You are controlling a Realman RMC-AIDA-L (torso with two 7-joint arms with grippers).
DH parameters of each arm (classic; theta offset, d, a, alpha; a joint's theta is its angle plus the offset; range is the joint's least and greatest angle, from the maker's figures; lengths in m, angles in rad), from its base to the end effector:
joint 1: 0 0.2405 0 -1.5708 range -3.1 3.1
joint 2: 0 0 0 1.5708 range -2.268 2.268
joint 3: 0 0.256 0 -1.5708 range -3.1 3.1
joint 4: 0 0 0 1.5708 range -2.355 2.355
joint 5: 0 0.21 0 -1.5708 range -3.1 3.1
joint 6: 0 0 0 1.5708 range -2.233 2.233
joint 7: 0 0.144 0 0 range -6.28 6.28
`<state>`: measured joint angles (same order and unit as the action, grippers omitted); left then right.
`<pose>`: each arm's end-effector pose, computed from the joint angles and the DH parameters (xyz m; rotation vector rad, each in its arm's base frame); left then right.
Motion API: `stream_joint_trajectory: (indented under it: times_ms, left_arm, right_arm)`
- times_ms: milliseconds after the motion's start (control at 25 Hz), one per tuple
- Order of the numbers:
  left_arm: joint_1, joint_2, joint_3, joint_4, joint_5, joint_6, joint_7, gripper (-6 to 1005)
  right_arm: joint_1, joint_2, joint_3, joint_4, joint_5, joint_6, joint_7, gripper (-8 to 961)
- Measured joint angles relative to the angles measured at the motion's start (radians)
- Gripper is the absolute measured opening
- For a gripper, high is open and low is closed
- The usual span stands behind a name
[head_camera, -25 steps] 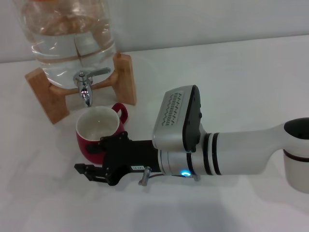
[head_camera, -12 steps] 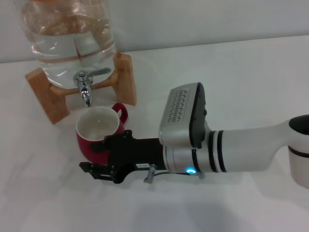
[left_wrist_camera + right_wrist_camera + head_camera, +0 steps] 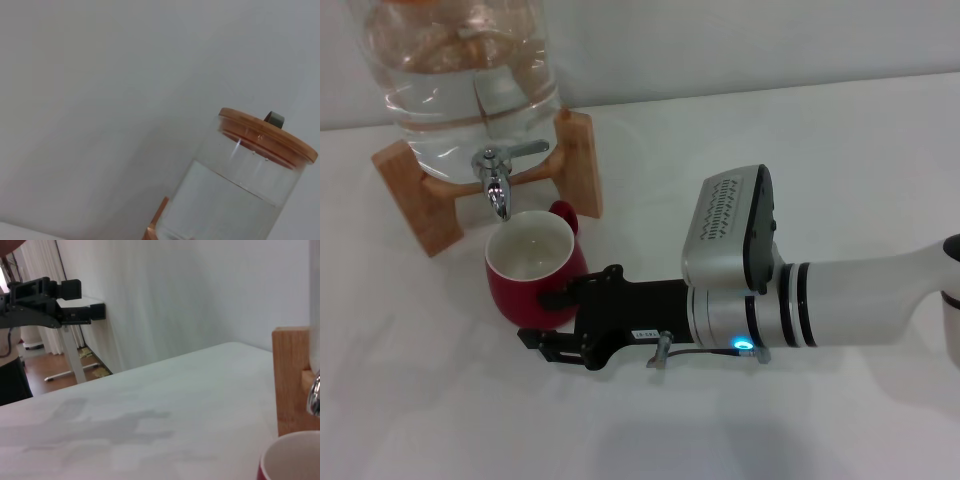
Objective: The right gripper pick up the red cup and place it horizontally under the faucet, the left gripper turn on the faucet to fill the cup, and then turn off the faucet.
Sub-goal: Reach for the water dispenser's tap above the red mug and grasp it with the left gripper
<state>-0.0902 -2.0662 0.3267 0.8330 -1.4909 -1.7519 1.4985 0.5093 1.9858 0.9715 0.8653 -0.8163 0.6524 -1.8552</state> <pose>-0.3606 0.2083 0.1233 -1.9232 -1.0260 -1.1163 0.1634 0.3204 -0.1248 -2.7556 0.4612 0.6345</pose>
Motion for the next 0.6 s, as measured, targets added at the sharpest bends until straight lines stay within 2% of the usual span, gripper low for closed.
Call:
stream_joint_trajectory:
  times_ms: [240,480,600]
  left_arm:
    - [-0.003,0.0,0.0,0.0,0.0,-0.001,0.0,892]
    - [0.003,-0.001,0.0,0.0,0.001,-0.002,0.0,892]
    - [0.0,0.0,0.0,-0.001,0.0,-0.002,0.0,892]
  right_arm:
    - [0.009,0.017,0.014,-0.023,-0.019,0.013,0.004,459]
    - [0.003,0.0,0.072,-0.014,-0.144,0.033,0.113,462]
    - [-0.006,-0.001,0.114,-0.013,-0.226,0.041,0.16,464]
